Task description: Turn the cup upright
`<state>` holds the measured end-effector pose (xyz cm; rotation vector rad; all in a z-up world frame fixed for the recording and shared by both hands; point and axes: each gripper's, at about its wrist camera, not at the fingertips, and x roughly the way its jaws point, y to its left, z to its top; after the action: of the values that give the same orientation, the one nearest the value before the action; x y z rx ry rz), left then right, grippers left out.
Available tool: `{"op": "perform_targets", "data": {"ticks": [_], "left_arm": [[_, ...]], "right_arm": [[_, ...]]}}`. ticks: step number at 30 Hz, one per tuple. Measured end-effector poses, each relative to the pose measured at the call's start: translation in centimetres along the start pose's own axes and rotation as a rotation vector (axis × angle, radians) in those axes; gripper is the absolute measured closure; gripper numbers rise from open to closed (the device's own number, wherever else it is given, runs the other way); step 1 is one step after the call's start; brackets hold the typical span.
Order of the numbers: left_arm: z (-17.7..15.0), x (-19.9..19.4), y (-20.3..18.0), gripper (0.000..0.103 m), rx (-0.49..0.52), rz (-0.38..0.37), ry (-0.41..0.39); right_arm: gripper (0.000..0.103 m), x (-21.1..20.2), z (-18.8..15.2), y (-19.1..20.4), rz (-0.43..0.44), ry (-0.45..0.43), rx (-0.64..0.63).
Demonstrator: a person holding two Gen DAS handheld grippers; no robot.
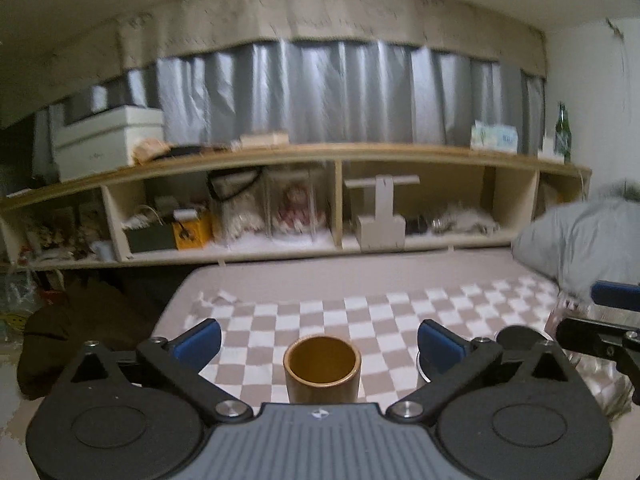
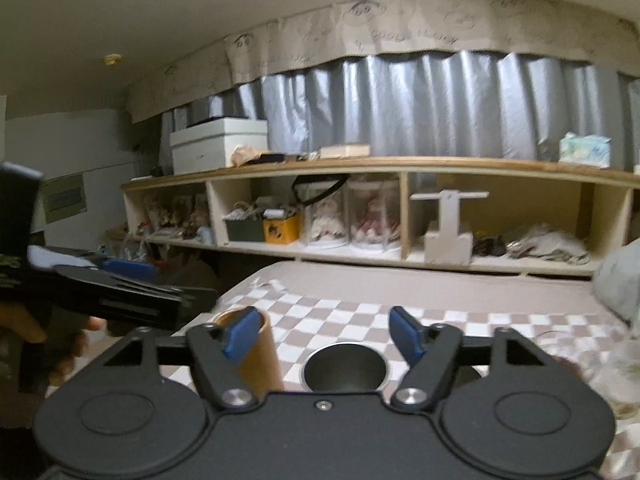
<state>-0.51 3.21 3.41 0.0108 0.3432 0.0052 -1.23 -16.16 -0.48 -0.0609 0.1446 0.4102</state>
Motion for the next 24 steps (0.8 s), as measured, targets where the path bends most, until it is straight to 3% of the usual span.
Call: {"op": "perform_targets", "data": {"ticks": [7, 10, 24], "left_arm": [[-1.6, -4.0, -0.9, 0.0, -0.071, 0.016, -0.041], [-2.5, -5.0, -1.4, 0.0, -0.072, 0.014, -0.044], [-6.4, -6.6, -3.1, 0.0, -0.085, 0.025, -0.057]], "right_arm": [[0.005, -3.7, -0.4, -1.1, -0.121, -0.012, -0.029], [0.001, -5.1, -1.1, -1.5, -0.171, -0.006, -0.045], [0.0, -7.6, -4.4, -3.6, -0.298, 0.014, -0.024]]}}
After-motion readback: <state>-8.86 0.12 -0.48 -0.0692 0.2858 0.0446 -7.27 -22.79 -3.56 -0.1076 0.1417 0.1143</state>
